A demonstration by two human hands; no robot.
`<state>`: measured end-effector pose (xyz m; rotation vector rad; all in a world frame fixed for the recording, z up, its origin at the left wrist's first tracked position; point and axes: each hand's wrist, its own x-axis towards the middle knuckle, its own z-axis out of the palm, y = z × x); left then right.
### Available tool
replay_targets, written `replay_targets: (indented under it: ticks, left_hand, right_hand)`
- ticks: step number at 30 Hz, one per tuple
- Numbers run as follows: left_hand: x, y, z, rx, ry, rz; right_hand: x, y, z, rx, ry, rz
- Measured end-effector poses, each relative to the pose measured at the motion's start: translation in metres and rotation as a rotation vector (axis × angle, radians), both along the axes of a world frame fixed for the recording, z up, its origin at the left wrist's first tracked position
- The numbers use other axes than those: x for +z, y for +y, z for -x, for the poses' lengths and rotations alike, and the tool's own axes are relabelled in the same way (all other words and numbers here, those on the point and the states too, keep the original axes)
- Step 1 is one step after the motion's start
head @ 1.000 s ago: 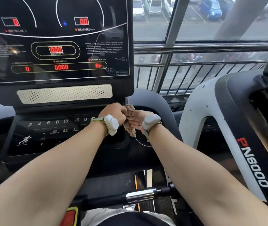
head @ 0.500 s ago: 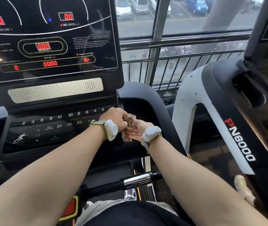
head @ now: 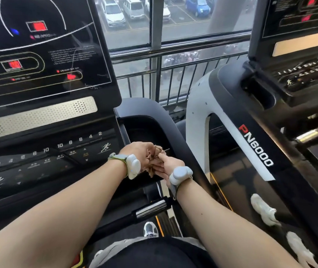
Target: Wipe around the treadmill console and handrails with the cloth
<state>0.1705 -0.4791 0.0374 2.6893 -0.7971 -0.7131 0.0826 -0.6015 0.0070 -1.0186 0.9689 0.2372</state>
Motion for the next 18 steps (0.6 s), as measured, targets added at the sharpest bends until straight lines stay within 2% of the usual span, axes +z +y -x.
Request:
replay_targets:
  ticks: [4,9,14,18]
  left_hand:
    - [-0.01,-0.01,0.007,0.008,0.03,0.087]
    - [-0.014,-0.014,0.014,0.073,-0.062,0.161]
    - [-0.022,-0.009,0.013,0.071,-0.173,0.111]
    - [-0.028,-0.013,0.016,0.065,-0.148,0.11]
  right_hand:
    - [-0.006,-0.011,0.013,-0.111,0.021,0.091]
    - [-0.014,-0.014,0.031,-0.125,0.051,0.222]
    - [-0.017,-0.002,0.042,-0.086,0.133,0.084]
    - [-0.019,0.009,0.043,-0.078,0.18,0.072]
